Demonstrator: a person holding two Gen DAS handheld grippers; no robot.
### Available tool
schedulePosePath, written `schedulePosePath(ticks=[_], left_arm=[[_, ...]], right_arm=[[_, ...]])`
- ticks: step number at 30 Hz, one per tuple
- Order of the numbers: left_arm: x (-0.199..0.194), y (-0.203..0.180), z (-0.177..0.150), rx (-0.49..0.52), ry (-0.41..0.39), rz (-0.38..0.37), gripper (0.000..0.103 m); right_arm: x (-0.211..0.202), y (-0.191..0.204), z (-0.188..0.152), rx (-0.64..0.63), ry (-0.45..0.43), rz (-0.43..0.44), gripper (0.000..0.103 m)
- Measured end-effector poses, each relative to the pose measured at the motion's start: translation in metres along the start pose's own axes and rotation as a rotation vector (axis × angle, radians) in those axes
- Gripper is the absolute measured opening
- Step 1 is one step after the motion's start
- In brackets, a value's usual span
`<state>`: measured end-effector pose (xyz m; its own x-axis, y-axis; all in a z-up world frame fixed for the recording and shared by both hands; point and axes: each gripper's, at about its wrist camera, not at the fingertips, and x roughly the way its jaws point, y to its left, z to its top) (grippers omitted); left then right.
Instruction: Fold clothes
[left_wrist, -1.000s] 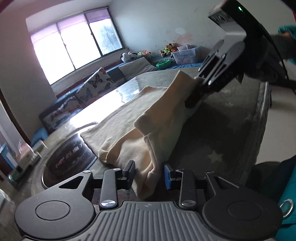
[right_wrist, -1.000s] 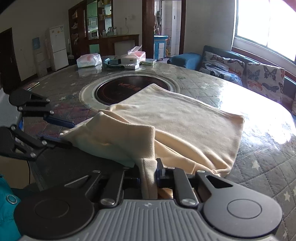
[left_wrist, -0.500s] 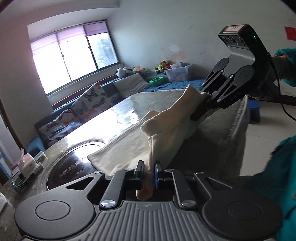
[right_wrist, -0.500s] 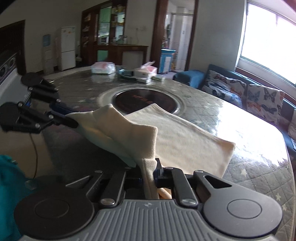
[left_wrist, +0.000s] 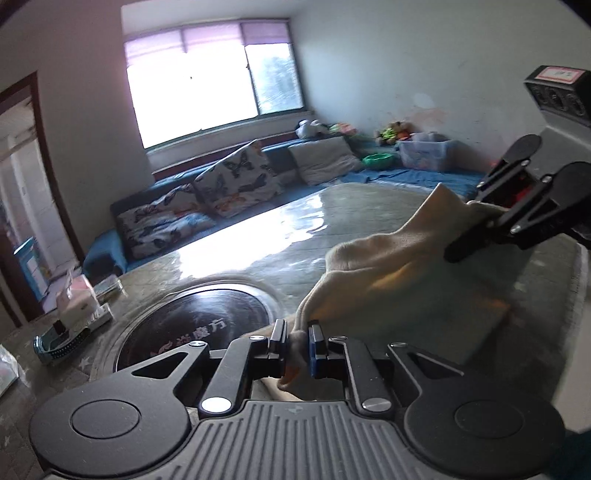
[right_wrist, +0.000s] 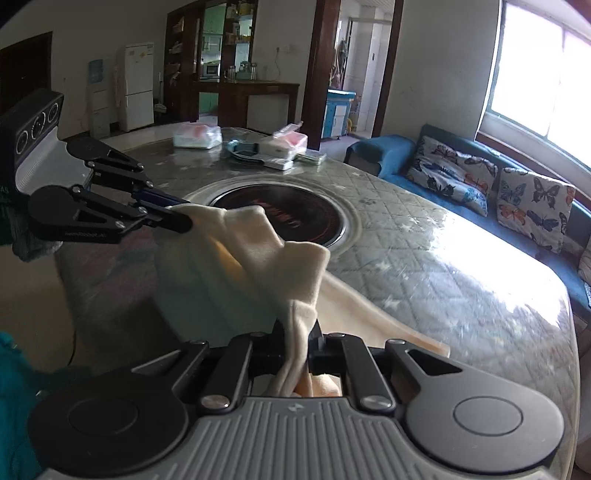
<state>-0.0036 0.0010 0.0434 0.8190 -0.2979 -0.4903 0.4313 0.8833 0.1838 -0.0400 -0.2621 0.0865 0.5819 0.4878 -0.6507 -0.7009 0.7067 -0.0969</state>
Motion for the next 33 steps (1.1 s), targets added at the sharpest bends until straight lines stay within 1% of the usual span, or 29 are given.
schedulePosePath(ticks=[4, 6, 7, 8, 9, 10, 11, 13, 16, 19, 21, 22, 23, 26, 28, 31, 33], left_arm=[[0.053, 0.01, 0.003, -0.068, 0.058, 0.052, 0.012], [0.076, 0.013, -0.001, -0.093, 0.086, 0.084, 0.012], [0.084, 0.014, -0.004, -0.102, 0.097, 0.094, 0.013], [0.09, 0.015, -0.007, -0.108, 0.109, 0.1, 0.016], [0.095, 0.017, -0.01, -0.114, 0.124, 0.108, 0.016], [0.097, 0.018, -0.012, -0.117, 0.131, 0.111, 0.017], [0.098, 0.019, -0.013, -0.118, 0.132, 0.11, 0.017], [0.094, 0.019, -0.01, -0.121, 0.127, 0.114, 0.019], [0.085, 0.018, -0.003, -0.125, 0.113, 0.118, 0.019], [0.075, 0.012, 0.007, -0.116, 0.09, 0.071, 0.02], [0.074, 0.007, 0.013, -0.108, 0.091, 0.046, 0.021], [0.075, 0.005, 0.015, -0.106, 0.092, 0.032, 0.021], [0.075, 0.002, 0.016, -0.105, 0.089, 0.015, 0.021], [0.078, -0.008, 0.02, -0.104, 0.087, -0.034, 0.021], [0.085, -0.013, 0.02, -0.1, 0.105, -0.056, 0.021], [0.1, -0.016, 0.018, -0.097, 0.154, -0.046, 0.022], [0.107, -0.012, 0.016, -0.112, 0.173, -0.035, 0.022]], right_arm=[[0.046, -0.031, 0.013, 0.055, 0.036, -0.015, 0.011], [0.072, -0.046, 0.01, 0.11, 0.051, -0.037, 0.016], [0.083, -0.053, 0.007, 0.142, 0.055, -0.051, 0.017], [0.092, -0.059, 0.004, 0.178, 0.058, -0.061, 0.018], [0.097, -0.063, -0.001, 0.21, 0.054, -0.07, 0.026], [0.1, -0.068, -0.006, 0.244, 0.048, -0.078, 0.032], [0.101, -0.074, -0.012, 0.284, 0.04, -0.083, 0.032], [0.101, -0.085, -0.023, 0.356, 0.021, -0.097, 0.038], [0.085, -0.085, -0.025, 0.37, -0.027, -0.155, 0.041], [0.068, -0.082, -0.02, 0.324, -0.091, -0.251, 0.043], [0.062, -0.081, -0.016, 0.302, -0.109, -0.277, 0.043], [0.059, -0.08, -0.015, 0.303, -0.118, -0.274, 0.043], [0.058, -0.079, -0.015, 0.305, -0.121, -0.261, 0.043], [0.059, -0.077, -0.021, 0.315, -0.112, -0.219, 0.037], [0.068, -0.083, -0.03, 0.348, -0.076, -0.215, 0.023], [0.083, -0.097, -0.046, 0.426, -0.015, -0.209, 0.019], [0.081, -0.103, -0.048, 0.466, -0.027, -0.196, 0.018]])
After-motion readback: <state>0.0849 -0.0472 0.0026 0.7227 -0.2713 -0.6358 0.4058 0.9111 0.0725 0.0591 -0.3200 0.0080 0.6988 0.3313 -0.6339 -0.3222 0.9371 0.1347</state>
